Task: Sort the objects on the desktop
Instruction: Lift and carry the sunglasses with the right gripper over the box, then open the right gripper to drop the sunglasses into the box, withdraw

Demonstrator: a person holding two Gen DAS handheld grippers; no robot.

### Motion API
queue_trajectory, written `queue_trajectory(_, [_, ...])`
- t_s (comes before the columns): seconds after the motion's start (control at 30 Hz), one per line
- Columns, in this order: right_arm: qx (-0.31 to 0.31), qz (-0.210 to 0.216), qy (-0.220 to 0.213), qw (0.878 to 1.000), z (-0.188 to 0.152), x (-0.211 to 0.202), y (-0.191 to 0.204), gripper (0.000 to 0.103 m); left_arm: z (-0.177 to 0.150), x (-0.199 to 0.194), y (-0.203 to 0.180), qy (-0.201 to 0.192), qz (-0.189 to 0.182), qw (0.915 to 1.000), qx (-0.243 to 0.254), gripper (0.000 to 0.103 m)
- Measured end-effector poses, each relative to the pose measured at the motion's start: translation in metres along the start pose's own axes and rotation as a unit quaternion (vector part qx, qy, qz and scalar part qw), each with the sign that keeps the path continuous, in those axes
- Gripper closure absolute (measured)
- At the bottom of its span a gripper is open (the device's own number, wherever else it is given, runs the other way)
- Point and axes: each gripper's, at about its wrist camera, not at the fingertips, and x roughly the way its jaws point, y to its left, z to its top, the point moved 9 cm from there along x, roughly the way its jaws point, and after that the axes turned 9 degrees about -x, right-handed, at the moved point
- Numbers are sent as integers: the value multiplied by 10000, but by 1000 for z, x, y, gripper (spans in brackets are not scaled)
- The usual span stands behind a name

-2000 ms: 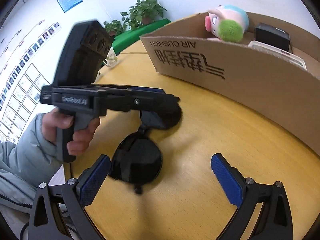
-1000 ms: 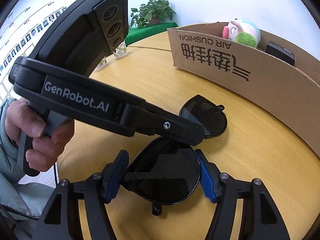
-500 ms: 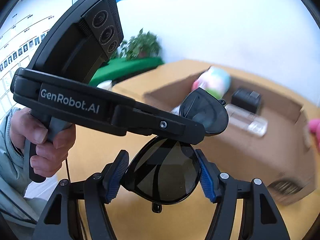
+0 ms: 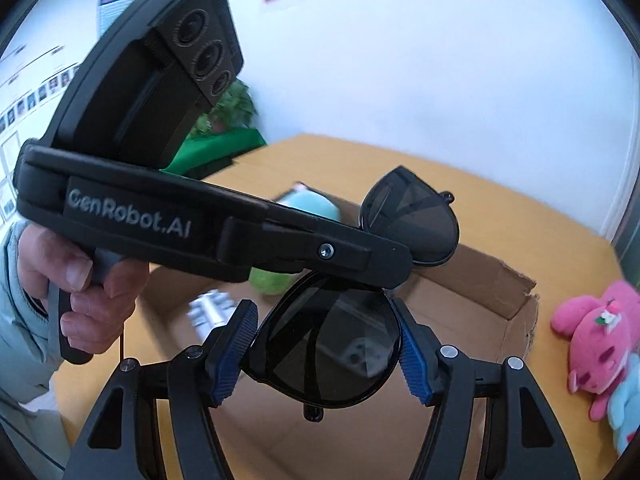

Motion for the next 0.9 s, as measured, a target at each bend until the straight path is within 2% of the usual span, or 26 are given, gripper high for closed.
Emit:
queue_trajectory(0.1, [224, 92, 335, 9991, -3, 34, -43, 38, 19, 43, 25, 307, -29, 9990, -323, 88])
queue_trajectory(0.27, [622, 271, 949, 9932, -26, 84, -91, 38, 30, 107, 61, 711, 61, 9944, -774, 89])
queue_trajectory(0.53, [1315, 251, 1941, 9718, -71, 148, -134, 38, 15, 173, 100, 1282, 198, 9827, -1322, 90])
queue_trajectory(0.63, [1307, 155, 2333, 9635, -86, 161, -135, 38, 9, 184, 110, 1421, 451, 9804, -1290, 91])
queue_trajectory(0.77, [1367, -117, 2456, 9596, -90, 160, -142, 36, 5, 180, 114, 1434, 675, 9777, -1377, 88])
queue_trajectory(0.8, [1415, -152, 2447, 9591, -90, 158, -144, 32, 6, 175, 112, 1390, 773, 9780, -1350, 88])
queue_trajectory(0.87, [1444, -231, 2391, 9599, -89, 150, -144, 30, 11, 158, 101, 1221, 813, 9821, -1180, 88])
queue_trajectory(0.9, [1429, -212, 2331, 9617, -87, 143, -139, 30, 14, 147, 94, 1114, 779, 9846, -1096, 83])
